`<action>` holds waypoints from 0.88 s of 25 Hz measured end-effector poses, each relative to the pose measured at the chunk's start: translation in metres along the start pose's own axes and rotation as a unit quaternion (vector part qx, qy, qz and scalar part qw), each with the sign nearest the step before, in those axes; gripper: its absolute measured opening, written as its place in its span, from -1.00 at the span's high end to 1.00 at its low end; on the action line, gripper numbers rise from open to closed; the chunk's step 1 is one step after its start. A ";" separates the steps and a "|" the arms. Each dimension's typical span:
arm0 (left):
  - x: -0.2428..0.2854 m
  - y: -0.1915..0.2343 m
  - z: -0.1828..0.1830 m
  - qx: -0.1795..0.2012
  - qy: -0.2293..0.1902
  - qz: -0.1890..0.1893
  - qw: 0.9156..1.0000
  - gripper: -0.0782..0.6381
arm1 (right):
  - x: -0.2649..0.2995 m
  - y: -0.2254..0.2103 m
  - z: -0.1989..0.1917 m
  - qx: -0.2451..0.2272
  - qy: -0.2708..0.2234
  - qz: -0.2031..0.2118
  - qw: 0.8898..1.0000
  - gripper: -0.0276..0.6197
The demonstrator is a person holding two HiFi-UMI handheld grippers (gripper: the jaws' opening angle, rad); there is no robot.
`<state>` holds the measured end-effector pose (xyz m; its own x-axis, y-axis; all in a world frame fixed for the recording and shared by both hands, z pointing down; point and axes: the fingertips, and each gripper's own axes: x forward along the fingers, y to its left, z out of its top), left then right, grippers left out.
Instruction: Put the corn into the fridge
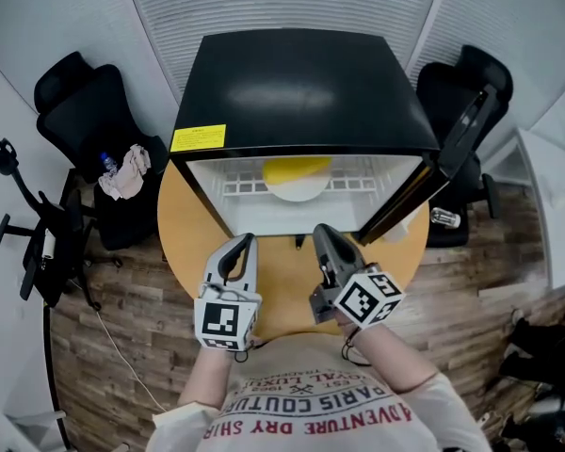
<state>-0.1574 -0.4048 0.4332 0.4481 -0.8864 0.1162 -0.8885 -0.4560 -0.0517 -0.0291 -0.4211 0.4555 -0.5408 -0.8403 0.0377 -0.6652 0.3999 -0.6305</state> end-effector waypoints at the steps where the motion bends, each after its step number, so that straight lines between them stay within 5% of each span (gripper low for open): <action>1: -0.002 0.000 0.001 0.000 -0.001 0.000 1.000 0.70 | -0.002 0.005 0.003 -0.049 0.002 0.000 0.999 0.81; 4: -0.005 -0.002 0.003 -0.005 -0.004 -0.001 1.000 0.70 | -0.008 0.022 0.011 -0.215 0.006 -0.008 0.977 0.82; 7: -0.007 -0.003 0.005 -0.003 -0.007 -0.002 1.000 0.70 | -0.013 0.033 0.015 -0.304 0.003 -0.012 0.953 0.82; 13: -0.012 -0.003 0.006 -0.006 -0.011 0.000 1.000 0.70 | -0.016 0.041 0.011 -0.370 0.006 -0.001 0.929 0.83; 18: -0.013 0.005 0.004 -0.007 -0.010 0.007 1.000 0.70 | -0.012 0.025 0.007 -0.347 0.040 -0.030 0.937 0.83; 22: -0.012 0.015 0.011 -0.008 -0.014 0.015 1.000 0.70 | -0.009 0.026 0.008 -0.369 0.045 -0.034 0.928 0.83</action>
<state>-0.1749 -0.4020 0.4204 0.4237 -0.9017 0.0865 -0.9029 -0.4281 -0.0398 -0.0369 -0.4060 0.4325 -0.5039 -0.8519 0.1427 -0.8525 0.5171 0.0768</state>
